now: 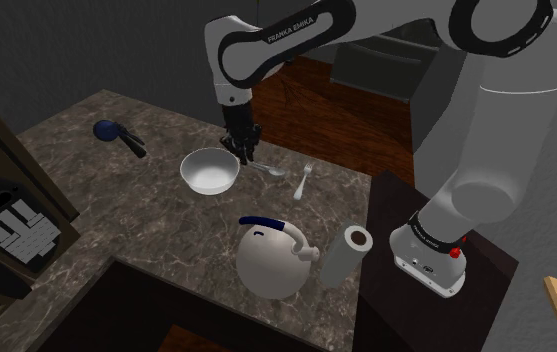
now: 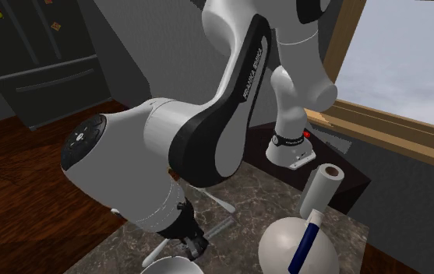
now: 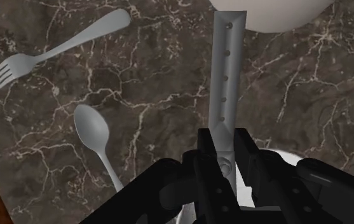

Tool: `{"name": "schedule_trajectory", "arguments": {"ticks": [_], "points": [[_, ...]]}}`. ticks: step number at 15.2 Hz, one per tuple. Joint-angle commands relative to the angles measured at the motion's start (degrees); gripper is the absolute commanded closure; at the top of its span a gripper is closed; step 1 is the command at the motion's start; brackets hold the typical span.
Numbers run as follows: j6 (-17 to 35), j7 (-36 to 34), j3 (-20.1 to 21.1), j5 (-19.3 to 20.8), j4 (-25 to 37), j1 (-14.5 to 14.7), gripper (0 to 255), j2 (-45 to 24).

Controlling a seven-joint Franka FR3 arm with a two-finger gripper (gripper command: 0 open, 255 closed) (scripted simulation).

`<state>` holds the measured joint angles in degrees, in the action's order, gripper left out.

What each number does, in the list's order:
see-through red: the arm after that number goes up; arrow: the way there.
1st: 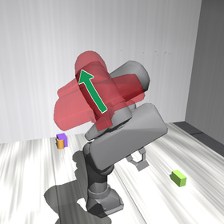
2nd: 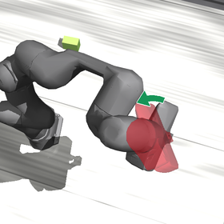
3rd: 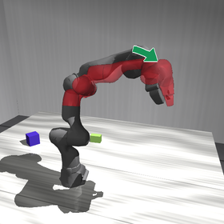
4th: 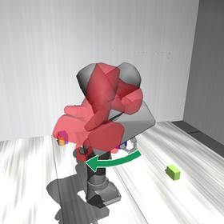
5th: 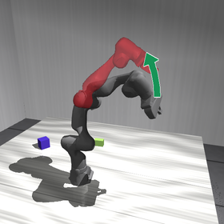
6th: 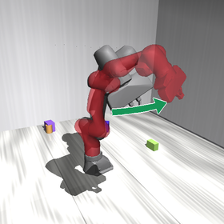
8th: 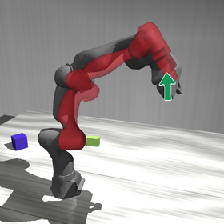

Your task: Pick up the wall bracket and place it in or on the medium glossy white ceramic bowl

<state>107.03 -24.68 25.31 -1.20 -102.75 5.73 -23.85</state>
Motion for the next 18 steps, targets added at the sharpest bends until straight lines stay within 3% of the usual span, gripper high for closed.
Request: {"name": "schedule_trajectory", "arguments": {"ticks": [1, 6, 7, 8, 18], "points": [[-2.0, -1.3, -0.4, 1.4, 6.3, 1.5, 255, -4.4], [-9.9, -3.4, -1.9, 4.8, 27.2, 6.4, 255, -17.5], [-12.0, -3.6, -2.3, 5.4, 32.5, 7.7, 255, -20.6], [-15.9, -3.9, -2.9, 6.4, 42.0, 9.8, 255, -26.0], [-10.2, -3.3, -3.5, 6.9, 38.8, 9.8, 255, -28.7]]}}
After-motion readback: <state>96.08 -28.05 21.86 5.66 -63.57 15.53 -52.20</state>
